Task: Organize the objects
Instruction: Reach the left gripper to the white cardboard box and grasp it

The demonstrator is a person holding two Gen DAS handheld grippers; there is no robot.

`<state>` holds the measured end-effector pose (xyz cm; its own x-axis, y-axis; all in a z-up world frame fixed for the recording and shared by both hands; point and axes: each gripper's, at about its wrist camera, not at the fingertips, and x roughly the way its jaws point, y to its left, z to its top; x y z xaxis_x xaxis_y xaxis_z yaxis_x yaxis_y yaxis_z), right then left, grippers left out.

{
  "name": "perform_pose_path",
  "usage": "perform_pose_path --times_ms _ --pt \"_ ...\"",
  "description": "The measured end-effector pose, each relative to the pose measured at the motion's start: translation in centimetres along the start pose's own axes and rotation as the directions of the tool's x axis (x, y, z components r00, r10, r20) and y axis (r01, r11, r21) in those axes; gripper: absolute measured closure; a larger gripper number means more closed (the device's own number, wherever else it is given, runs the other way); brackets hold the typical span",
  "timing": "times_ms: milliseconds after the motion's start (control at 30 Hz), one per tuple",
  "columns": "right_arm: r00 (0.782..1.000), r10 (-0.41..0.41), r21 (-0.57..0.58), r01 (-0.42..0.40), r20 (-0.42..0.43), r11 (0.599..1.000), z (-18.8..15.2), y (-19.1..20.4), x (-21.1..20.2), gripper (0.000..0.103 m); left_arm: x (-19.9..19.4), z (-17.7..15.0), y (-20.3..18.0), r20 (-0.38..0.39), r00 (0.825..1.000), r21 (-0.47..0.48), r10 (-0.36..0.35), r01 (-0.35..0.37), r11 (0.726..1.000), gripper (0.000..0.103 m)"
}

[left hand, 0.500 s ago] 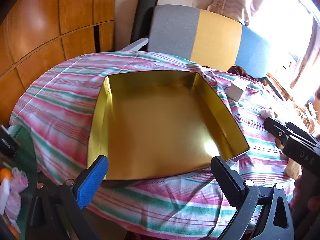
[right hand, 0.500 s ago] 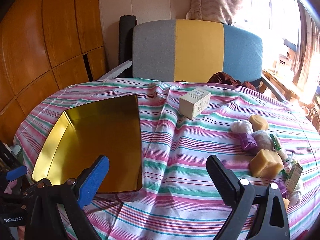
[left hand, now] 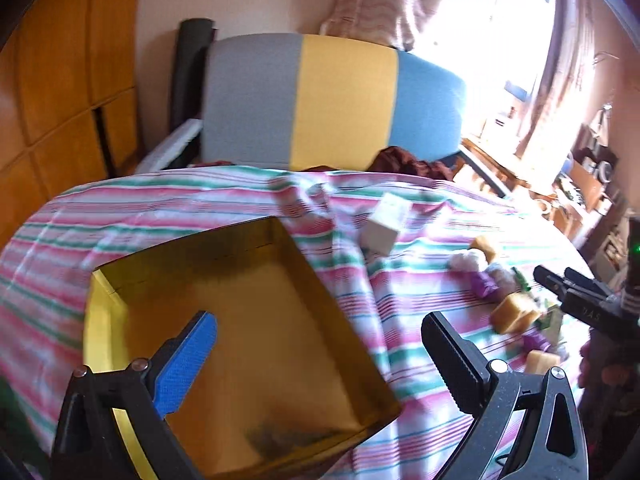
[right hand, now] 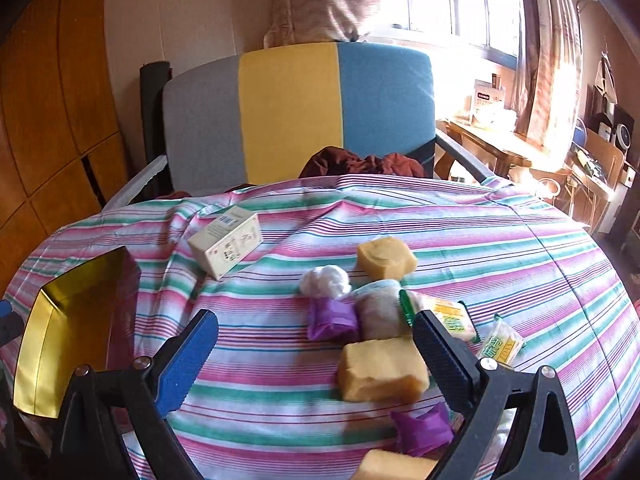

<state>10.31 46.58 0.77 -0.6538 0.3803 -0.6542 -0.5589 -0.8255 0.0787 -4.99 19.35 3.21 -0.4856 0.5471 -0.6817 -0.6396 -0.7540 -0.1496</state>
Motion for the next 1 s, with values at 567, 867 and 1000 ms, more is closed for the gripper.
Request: perform_pose_path --times_ms 567,867,1000 --pt "0.984 0.18 0.271 -0.172 -0.005 0.947 -0.2 -6.0 1.9 0.003 17.8 8.3 -8.5 -0.188 0.982 0.216 0.003 0.039 0.976 0.0" --pt "0.977 0.213 0.293 -0.208 0.013 0.933 -0.1 -6.4 1.5 0.003 25.0 9.9 -11.7 -0.227 0.968 0.386 0.106 -0.01 0.922 0.0" --pt "0.978 0.209 0.317 -0.204 0.021 0.926 -0.1 -7.0 1.5 0.003 27.3 10.0 -11.6 -0.259 0.96 0.376 0.103 0.002 0.926 0.005"
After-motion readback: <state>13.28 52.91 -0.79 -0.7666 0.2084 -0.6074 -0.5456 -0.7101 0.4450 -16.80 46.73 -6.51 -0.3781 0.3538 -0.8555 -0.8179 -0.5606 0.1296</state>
